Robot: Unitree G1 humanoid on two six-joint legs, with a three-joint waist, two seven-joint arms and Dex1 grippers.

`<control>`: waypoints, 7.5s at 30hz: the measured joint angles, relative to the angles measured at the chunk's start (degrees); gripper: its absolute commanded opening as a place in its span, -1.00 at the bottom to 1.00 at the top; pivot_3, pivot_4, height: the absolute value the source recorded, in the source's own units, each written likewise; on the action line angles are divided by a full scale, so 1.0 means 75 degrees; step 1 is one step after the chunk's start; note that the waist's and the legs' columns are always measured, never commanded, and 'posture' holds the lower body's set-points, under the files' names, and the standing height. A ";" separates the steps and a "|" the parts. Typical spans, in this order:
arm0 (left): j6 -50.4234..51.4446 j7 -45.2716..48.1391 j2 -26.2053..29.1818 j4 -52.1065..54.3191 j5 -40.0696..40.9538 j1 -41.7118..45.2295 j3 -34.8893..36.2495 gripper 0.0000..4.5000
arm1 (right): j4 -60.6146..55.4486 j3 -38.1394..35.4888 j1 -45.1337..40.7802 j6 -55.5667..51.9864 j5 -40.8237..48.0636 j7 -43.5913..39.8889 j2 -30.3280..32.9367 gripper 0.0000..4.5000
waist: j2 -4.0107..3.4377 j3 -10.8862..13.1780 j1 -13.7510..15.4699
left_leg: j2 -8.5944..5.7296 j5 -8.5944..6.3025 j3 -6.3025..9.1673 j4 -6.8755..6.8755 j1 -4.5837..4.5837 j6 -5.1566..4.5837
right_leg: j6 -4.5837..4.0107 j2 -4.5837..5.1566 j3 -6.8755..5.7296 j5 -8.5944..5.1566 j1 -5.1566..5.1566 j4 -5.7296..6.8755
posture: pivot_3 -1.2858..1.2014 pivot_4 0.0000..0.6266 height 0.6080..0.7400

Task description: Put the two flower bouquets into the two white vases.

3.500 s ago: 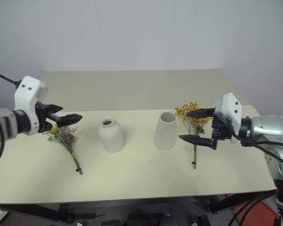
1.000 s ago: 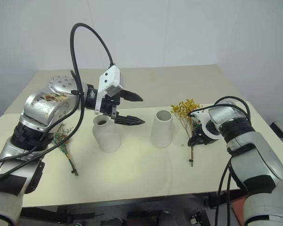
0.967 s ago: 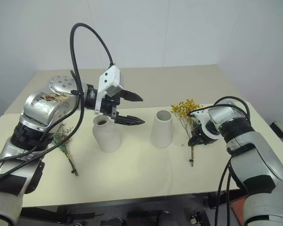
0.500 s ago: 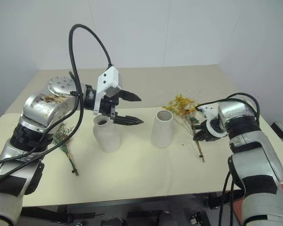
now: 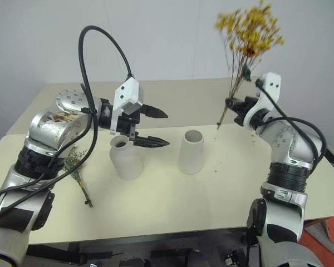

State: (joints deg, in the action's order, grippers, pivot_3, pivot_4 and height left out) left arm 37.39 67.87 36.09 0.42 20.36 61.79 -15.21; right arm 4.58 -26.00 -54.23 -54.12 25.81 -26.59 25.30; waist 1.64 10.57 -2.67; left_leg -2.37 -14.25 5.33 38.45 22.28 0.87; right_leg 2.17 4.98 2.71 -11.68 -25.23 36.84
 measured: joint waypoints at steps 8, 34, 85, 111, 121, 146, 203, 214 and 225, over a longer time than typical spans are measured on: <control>0.0005 0.0042 -0.0054 0.0011 -0.0023 -0.0001 0.0000 1.00 | -0.0752 0.0152 0.0025 0.0136 0.1036 -0.0212 -0.0087 -0.99 | -0.0002 -0.0001 -0.0010 | 0.0001 0.0000 -0.0001 0.0000 -0.0008 -0.0001 | 0.0000 -0.0002 0.0001 0.0000 0.0002 0.0007 | 0.03 -0.52 1.00; 0.0040 0.0037 -0.0034 0.0024 -0.0162 -0.0007 0.0002 1.00 | -0.2778 0.1644 0.1963 -0.0147 0.2028 0.0046 0.0334 -0.99 | -0.0001 -0.0001 0.0003 | 0.0002 -0.0007 0.0000 0.0041 -0.0007 -0.0014 | 0.0001 -0.0006 0.0001 -0.0002 0.0010 -0.0009 | 0.03 -0.52 1.00; 0.4372 -0.1536 0.3022 0.3203 0.1533 -0.3306 0.3660 1.00 | -0.4525 0.2407 0.3252 0.0046 0.3015 -0.2665 0.2955 0.98 | 0.0002 0.0002 0.0053 | 0.0040 -0.0023 -0.0007 0.0057 -0.0035 -0.0039 | 0.0029 -0.0042 0.0010 -0.0020 0.0037 -0.0015 | 0.03 -0.52 1.00; 0.6952 -1.3442 0.2956 -0.0562 0.9573 -0.3032 0.3013 1.00 | -0.4331 0.3103 0.3120 0.0540 0.2170 -0.2710 0.2767 0.98 | 0.0029 0.0001 0.0207 | 0.0059 -0.0039 0.0055 0.0044 -0.0138 -0.0014 | -0.0008 -0.0056 0.0010 -0.0003 0.0114 -0.0021 | 0.03 -0.52 1.00; 0.4634 -1.9854 0.0844 -0.1169 1.2290 -0.2610 0.2454 1.00 | -0.4622 0.2918 0.3377 0.0498 0.2235 -0.2482 0.2821 0.98 | 0.0034 -0.0003 0.0317 | 0.0015 -0.0052 0.0050 0.0041 -0.0125 0.0009 | -0.0006 -0.0020 0.0056 -0.0006 0.0089 -0.0029 | 0.03 -0.52 1.00; 0.3991 -2.1057 -0.0008 -0.0285 1.2300 -0.2820 0.3078 1.00 | -0.4649 0.2797 0.3385 0.0494 0.2427 -0.2436 0.3028 0.98 | 0.0038 -0.0007 0.0425 | 0.0016 -0.0053 -0.0021 0.0036 -0.0141 0.0007 | -0.0003 -0.0028 0.0041 -0.0004 0.0135 -0.0077 | 0.03 -0.52 1.00; 0.3557 -1.9965 0.1262 -0.0676 1.1655 -0.2452 0.2326 -0.97 | -0.4440 0.3018 0.3279 0.0651 0.2122 -0.2713 0.2913 1.00 | 0.0041 -0.0004 0.0417 | 0.0021 -0.0053 -0.0036 0.0015 -0.0122 0.0007 | 0.0005 -0.0030 0.0038 0.0001 0.0128 -0.0123 | 0.03 -0.52 1.00; 0.2631 -1.3464 0.1521 -0.0144 0.6472 -0.1503 0.1620 -0.97 | -0.4503 0.2977 0.3423 0.0712 0.2114 -0.2463 0.2853 1.00 | 0.0042 -0.0003 0.0393 | 0.0024 -0.0052 -0.0040 -0.0015 -0.0107 0.0008 | 0.0005 -0.0033 0.0035 0.0000 0.0117 -0.0151 | 0.03 -0.52 1.00; 0.0949 -0.7221 0.1560 0.0060 0.4474 -0.1760 0.2218 -0.97 | -0.4654 0.2762 0.3480 0.0766 0.2113 -0.2356 0.2898 1.00 | 0.0042 0.0000 0.0235 | 0.0031 -0.0055 -0.0041 -0.0023 -0.0097 -0.0001 | 0.0009 -0.0034 0.0034 -0.0003 0.0106 -0.0155 | 0.03 -0.52 1.00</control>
State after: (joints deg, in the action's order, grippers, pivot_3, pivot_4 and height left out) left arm 44.51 13.72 47.79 0.87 53.91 48.59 1.43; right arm -30.33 -5.29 -28.13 -48.37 41.66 -44.26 47.03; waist 1.96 10.57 -0.90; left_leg -2.14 -14.66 5.02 38.27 21.55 0.86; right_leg 2.23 4.73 2.96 -11.70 -24.43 35.68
